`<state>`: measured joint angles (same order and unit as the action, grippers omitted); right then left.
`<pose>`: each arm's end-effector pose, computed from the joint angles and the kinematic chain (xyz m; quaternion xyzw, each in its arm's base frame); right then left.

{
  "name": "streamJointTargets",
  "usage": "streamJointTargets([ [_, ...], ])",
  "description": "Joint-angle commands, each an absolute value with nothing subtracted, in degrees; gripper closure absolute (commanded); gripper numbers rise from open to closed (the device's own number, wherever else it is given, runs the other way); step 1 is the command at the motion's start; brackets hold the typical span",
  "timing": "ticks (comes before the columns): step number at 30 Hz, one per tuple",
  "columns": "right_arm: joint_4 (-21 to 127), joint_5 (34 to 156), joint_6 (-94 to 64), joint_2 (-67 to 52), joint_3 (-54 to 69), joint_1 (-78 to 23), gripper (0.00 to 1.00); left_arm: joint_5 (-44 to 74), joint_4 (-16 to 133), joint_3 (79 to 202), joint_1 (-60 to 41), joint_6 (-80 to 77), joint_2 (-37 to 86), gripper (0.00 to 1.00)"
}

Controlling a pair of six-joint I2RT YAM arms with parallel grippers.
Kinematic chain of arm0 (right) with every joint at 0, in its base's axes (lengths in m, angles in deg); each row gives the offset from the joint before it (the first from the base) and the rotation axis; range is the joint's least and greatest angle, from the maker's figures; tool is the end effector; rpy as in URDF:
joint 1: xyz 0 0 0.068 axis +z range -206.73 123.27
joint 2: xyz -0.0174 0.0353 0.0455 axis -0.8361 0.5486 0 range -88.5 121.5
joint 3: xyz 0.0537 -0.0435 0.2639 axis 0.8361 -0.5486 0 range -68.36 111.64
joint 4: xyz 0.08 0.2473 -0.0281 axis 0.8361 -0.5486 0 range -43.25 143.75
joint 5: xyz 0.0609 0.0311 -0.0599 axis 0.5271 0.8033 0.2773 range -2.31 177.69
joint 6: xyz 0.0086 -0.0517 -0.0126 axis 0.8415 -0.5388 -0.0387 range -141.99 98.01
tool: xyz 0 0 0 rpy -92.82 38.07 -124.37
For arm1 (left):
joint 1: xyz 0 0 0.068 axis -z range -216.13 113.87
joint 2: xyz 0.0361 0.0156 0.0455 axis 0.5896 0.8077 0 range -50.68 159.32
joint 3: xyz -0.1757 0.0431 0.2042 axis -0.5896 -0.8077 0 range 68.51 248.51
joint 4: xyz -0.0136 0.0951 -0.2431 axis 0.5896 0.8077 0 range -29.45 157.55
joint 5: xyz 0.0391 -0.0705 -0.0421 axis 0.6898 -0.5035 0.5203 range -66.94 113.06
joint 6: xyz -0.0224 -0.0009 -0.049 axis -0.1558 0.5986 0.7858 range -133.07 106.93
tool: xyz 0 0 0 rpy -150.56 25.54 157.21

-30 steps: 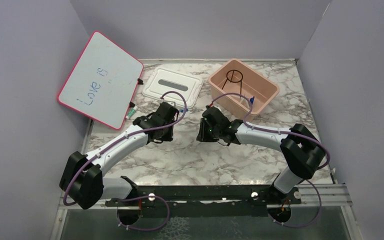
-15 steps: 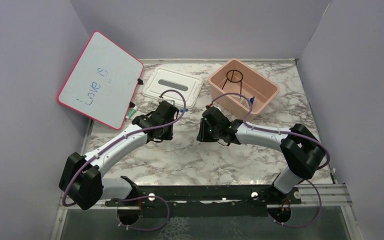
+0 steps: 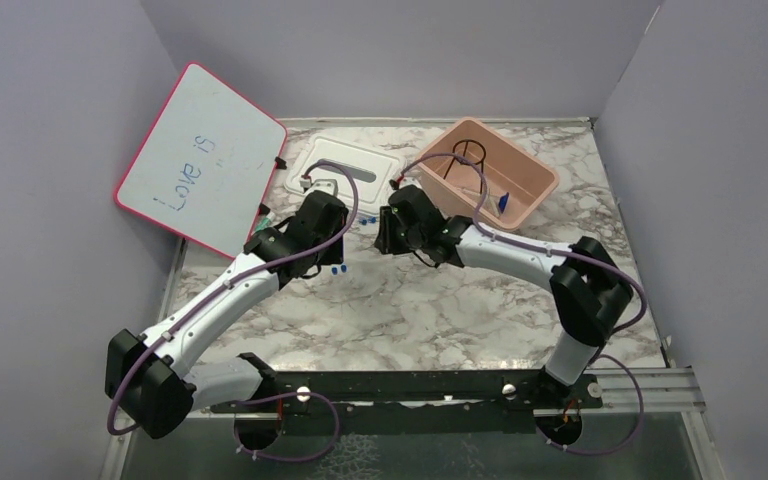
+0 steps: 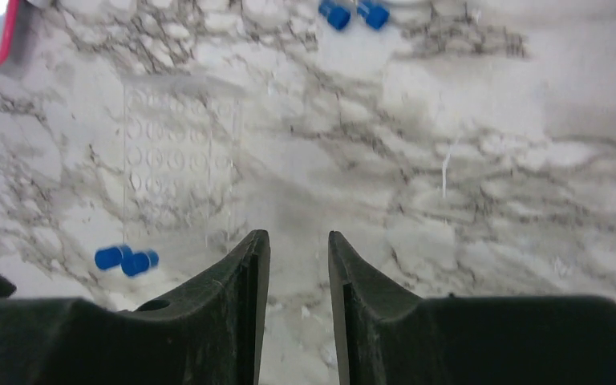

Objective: Organize the chemistry lab equipment

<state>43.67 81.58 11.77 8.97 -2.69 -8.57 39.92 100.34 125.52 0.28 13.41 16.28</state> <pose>0.2533 0.2773 0.2240 -0.0927 0.9074 0.2301 0.3393 0.1977 -0.1330 0.2908 0.0301 0.9297 -0.0601 0.3622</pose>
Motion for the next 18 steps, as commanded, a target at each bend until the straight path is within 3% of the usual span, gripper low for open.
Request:
streamJointTargets([
  [1, 46.1, 78.5, 4.3, 16.2, 4.2, -10.0, 0.61, 46.7, 99.3, 128.2, 0.3, 16.1, 15.3, 0.51],
  [10, 47.3, 84.7, -7.3, 30.5, 18.8, -12.4, 0.62, 49.8, 97.6, 130.3, -1.8, 17.0, 13.1, 0.46],
  [18, 49.0, 91.2, -12.1, 37.6, 25.5, -12.5, 0.63, 40.3, 94.6, 127.7, -9.6, 15.8, 13.5, 0.46],
])
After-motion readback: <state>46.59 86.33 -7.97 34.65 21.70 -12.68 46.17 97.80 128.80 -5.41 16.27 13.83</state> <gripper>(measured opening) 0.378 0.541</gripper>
